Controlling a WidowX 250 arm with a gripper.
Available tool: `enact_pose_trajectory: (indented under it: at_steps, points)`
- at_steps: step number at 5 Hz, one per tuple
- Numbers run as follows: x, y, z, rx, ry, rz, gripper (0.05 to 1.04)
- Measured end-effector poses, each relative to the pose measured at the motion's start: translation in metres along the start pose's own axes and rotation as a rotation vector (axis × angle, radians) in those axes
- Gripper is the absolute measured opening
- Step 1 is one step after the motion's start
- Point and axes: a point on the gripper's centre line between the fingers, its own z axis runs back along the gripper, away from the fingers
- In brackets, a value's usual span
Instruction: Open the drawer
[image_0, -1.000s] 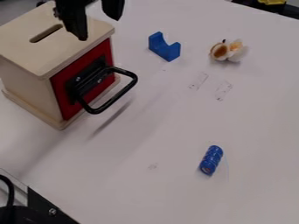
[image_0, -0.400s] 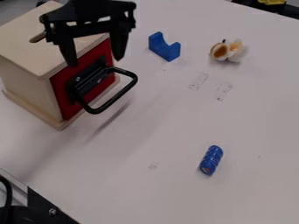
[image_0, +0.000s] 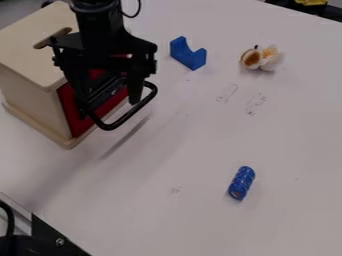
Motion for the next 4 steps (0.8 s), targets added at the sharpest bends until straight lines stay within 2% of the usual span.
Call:
enact_pose_trajectory:
  at_steps: [1,2,3,4]
  points:
    - [0.001,-0.01,-0.005,0.001,-0.042,-0.094,0.995]
    - [0.011,-0.019,-0.012,-0.002,-0.109,-0.18,0.995]
    - [0.019,-0.021,-0.024,0.011,-0.12,-0.25,0.995]
    - [0.023,-0.021,-0.041,0.014,-0.092,-0.289,0.995]
